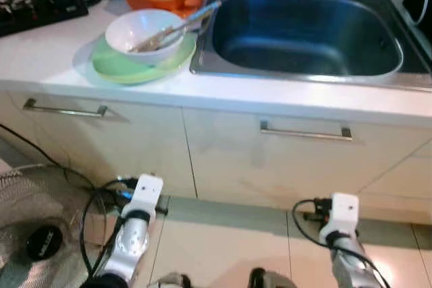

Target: Kitchen organization

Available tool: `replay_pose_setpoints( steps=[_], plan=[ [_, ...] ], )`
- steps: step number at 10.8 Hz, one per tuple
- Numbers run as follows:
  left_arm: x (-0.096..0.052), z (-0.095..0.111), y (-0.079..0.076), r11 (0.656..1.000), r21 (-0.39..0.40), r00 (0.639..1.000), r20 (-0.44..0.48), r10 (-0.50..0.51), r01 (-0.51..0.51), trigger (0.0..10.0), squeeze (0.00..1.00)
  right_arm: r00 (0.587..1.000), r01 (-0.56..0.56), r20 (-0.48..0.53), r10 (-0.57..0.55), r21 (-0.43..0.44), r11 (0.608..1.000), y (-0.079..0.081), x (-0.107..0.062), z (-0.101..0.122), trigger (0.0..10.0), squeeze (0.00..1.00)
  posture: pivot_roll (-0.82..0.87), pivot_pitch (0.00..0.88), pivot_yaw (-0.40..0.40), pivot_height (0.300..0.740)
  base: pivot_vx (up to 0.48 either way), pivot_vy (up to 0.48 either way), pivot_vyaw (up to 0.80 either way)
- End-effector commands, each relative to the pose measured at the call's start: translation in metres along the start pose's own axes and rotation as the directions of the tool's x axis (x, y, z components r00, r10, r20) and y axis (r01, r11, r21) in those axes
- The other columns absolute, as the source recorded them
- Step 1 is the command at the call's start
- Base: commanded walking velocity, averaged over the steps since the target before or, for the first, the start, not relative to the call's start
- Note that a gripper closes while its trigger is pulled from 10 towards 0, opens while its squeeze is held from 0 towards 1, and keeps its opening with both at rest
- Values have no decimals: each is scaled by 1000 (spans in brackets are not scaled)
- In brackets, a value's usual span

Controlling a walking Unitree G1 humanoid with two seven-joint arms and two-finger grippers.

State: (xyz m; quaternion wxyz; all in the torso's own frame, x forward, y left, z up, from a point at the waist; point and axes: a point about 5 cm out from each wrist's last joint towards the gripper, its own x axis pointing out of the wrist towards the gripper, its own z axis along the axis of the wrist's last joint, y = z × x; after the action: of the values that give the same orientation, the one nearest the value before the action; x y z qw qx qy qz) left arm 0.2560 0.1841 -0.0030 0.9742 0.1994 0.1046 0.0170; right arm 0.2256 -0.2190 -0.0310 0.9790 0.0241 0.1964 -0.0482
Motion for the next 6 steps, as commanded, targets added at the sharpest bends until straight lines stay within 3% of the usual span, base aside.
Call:
replay_pose_setpoints(
  steps=[1,4,6],
  plan=[
    [-3,4,7,999,25,998,53,38,-40,10000,0,999,12,41,-11,-21,1000,-7,-4,3,10000,0,19,134,7,740,0,0,0],
    [-14,27,28,986,5,967,198,162,-166,10000,0,973,64,228,-46,-69,996,-18,-15,29,10000,0,12,166,-7,740,0,0,0],
    [-18,47,36,980,9,942,279,186,-196,10000,0,949,67,313,-32,-100,993,-16,-18,50,10000,0,5,180,-7,740,0,0,0]
  ],
)
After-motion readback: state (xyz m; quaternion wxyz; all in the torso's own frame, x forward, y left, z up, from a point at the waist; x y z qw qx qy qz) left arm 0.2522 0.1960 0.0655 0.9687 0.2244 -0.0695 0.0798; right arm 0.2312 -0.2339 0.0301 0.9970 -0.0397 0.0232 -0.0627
